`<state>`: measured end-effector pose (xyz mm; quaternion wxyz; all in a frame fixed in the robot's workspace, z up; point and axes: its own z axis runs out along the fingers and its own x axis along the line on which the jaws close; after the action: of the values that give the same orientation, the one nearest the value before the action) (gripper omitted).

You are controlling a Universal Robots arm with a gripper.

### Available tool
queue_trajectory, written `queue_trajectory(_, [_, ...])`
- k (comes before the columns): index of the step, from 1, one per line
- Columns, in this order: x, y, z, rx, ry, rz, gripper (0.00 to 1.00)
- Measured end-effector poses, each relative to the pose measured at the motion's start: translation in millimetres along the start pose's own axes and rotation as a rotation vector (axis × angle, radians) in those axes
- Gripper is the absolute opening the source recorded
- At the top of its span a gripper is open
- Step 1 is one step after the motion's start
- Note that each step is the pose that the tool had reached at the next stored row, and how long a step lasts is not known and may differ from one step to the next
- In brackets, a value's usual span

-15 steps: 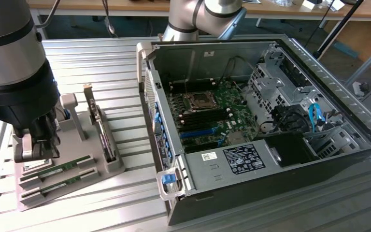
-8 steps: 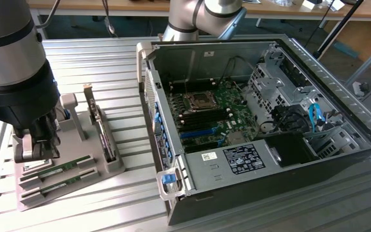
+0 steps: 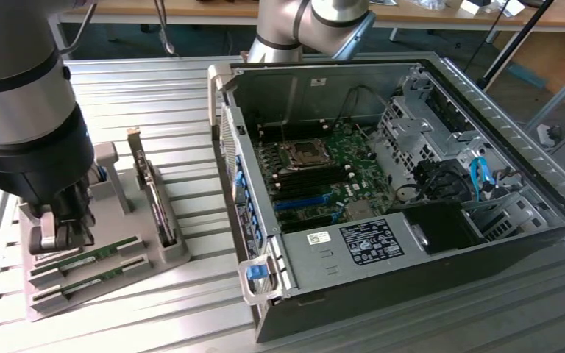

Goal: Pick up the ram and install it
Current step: 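Pick up the ram and move it above insertion slot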

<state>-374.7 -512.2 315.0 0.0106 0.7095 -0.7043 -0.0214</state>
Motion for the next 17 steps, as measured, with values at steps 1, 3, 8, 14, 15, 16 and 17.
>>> queue_trajectory(1, [0.0,-0.1,1.2,0.0,0.0,0.0,0.3])
queue_trajectory(3, [0.1,-0.2,3.4,0.0,0.0,0.0,0.3])
queue_trajectory(8, [0.2,-0.4,9.1,-0.0001,0.0001,0.0,0.3])
queue_trajectory(14, [0.3,-0.7,15.2,0.0,0.0,0.0,0.3])
queue_trajectory(15, [0.3,-0.8,16.2,0.0,0.0,0.0,0.3])
queue_trajectory(16, [0.4,-0.8,17.3,-0.0001,0.0001,0.0,0.3])
queue_trajectory(17, [0.4,-0.8,18.5,-0.0001,0.0,0.0,0.3])
